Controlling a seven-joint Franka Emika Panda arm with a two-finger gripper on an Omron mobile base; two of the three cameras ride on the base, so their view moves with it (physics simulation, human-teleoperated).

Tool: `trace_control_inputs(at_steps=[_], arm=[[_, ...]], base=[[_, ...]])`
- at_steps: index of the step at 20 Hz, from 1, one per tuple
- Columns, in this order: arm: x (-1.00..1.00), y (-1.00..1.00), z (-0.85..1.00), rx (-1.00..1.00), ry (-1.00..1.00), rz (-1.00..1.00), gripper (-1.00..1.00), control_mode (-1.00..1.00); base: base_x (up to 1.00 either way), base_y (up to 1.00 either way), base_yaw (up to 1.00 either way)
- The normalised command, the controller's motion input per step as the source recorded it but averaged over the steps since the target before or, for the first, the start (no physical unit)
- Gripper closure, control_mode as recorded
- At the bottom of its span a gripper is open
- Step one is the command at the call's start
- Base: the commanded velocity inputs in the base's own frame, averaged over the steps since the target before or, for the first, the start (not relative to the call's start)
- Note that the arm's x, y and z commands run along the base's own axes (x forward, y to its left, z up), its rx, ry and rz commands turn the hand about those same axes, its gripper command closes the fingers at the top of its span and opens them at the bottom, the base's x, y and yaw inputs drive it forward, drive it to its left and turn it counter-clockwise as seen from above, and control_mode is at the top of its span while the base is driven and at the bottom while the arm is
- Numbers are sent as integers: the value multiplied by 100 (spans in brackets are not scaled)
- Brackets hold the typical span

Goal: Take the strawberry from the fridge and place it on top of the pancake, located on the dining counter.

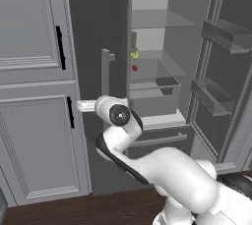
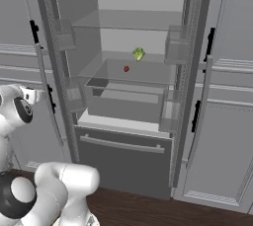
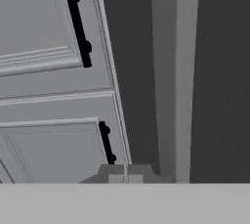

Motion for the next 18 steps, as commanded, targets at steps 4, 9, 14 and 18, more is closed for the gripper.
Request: trace_control_inputs(at_steps=[4, 9, 14, 18], arm=[[-93, 28, 40, 16, 1, -3, 100, -100], [-61, -100, 60, 45, 0, -12, 100, -100], [-6, -87, 35, 78, 0, -3, 100, -100], [33, -58, 5, 87, 7, 7, 100, -100]], base=[[0, 0, 0], [0, 0, 0], [0, 0, 0], [0, 0, 0]])
